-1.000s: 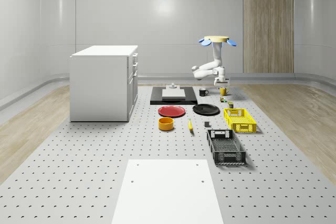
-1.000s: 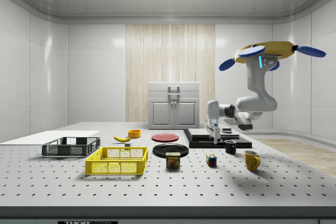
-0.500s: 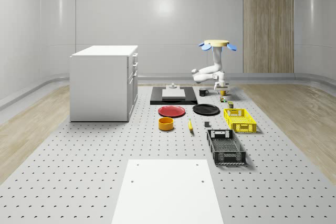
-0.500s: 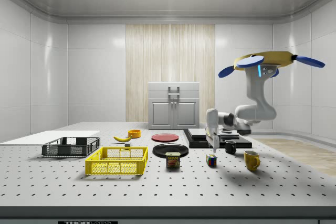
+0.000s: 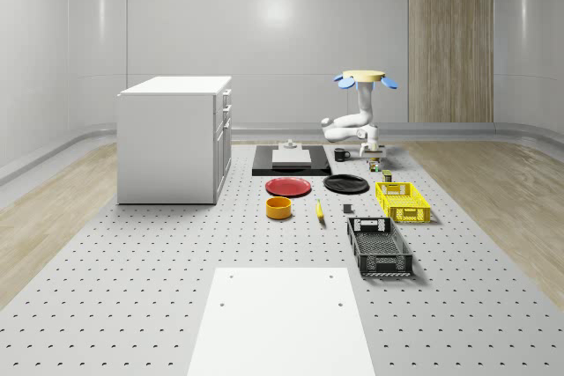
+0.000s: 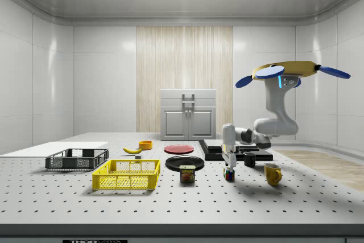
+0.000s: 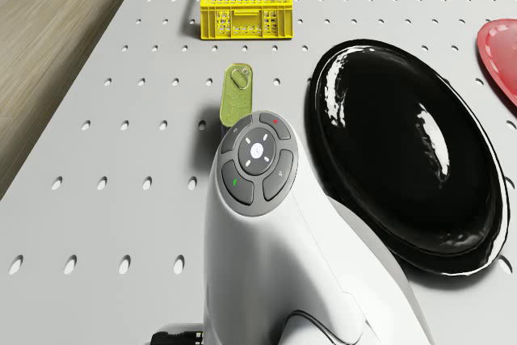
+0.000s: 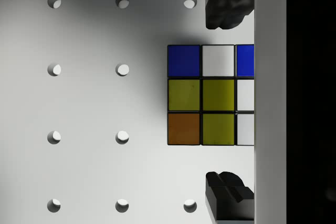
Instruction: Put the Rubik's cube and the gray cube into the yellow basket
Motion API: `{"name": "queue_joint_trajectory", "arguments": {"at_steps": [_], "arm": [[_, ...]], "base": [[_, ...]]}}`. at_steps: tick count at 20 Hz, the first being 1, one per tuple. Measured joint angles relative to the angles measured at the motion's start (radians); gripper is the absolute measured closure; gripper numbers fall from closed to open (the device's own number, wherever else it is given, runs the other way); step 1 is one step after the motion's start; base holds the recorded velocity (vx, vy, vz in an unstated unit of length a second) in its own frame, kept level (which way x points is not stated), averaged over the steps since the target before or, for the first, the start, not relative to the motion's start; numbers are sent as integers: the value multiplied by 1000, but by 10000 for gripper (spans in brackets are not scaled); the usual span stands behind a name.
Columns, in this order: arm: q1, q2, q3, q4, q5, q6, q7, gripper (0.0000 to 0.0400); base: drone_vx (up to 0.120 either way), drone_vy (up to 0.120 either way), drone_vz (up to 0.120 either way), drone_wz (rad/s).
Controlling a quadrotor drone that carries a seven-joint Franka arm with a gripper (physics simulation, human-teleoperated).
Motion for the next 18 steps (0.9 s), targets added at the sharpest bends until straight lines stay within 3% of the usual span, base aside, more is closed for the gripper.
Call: {"name": "queue_joint_trajectory", "arguments": {"at_steps": [7,18], "arm": [[-4,-35,-58,16,-48,54,-3,0],[-50,-51,-53,55,-44,85,8,0]], "base": [[0,0,0,0],[0,0,0,0]]}}
